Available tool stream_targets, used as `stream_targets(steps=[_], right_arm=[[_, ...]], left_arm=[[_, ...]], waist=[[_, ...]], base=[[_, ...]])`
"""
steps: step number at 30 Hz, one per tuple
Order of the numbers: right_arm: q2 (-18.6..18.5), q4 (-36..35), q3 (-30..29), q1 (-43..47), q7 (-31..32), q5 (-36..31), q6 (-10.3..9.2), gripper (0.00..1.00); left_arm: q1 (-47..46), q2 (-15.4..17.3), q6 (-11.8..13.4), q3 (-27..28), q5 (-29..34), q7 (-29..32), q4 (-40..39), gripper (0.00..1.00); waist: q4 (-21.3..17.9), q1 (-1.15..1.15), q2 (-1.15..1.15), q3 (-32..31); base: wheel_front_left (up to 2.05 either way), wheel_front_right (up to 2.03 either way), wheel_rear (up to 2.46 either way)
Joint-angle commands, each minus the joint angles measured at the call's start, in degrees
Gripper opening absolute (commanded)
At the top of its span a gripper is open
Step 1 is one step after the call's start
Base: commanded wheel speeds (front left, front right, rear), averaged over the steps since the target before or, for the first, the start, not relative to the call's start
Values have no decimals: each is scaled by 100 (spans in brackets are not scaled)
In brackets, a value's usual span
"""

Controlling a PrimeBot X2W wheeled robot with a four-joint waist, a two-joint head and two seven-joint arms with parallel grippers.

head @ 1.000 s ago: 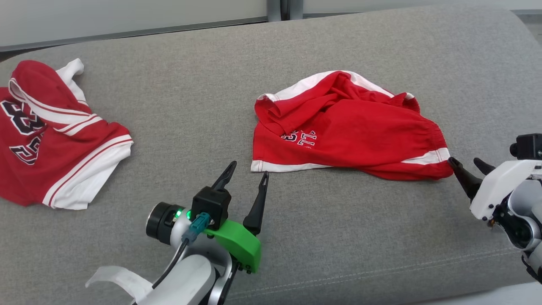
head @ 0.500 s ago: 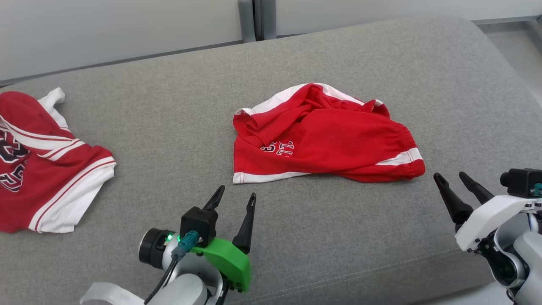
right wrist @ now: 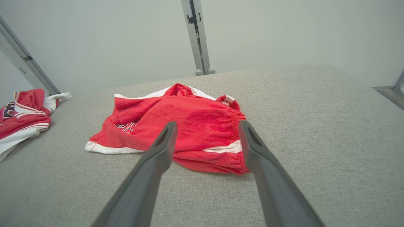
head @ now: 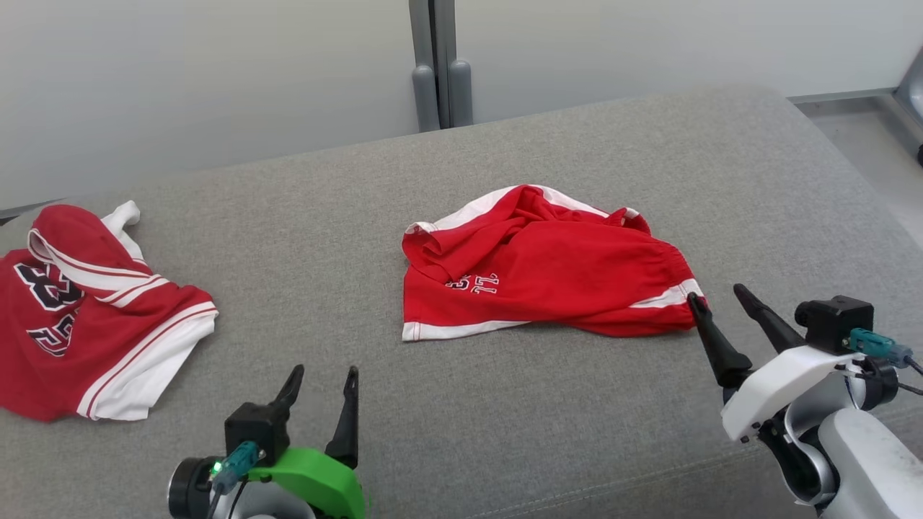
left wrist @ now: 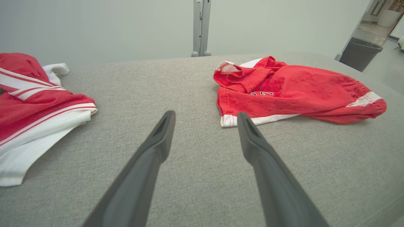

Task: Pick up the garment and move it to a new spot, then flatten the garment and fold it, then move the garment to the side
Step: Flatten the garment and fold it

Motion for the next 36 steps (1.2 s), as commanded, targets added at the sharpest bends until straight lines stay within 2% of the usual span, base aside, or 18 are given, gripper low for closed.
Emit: stream_targets(steps=[1,12,20,27,36], right_arm=[[122,-128,-158,155,72,-263,-1,100],[976,-997,-902,689,520,-1430,0,100],[1425,-1530,-1287,1064,727,-1881,0,100],[1628,-1786,-1433,1266,804,-2114,0,100],[1713,-1819,-1403,1332,866,-2168,0,100]], left_arm=[[191,110,75,113,-68,-44,-103,100],[1003,599,377,709,-144,-84,-910,100],[1444,842,568,854,-186,-40,-1470,100],[1620,980,707,917,-226,15,-1701,100],[1685,1020,726,934,-255,10,-1657,100]], waist=[[62,0,0,-88],[275,0,0,-238],[390,0,0,-312],[393,0,0,-353],[374,0,0,-373]], base=[[0,0,0],[0,0,0],[0,0,0],[0,0,0],[0,0,0]])
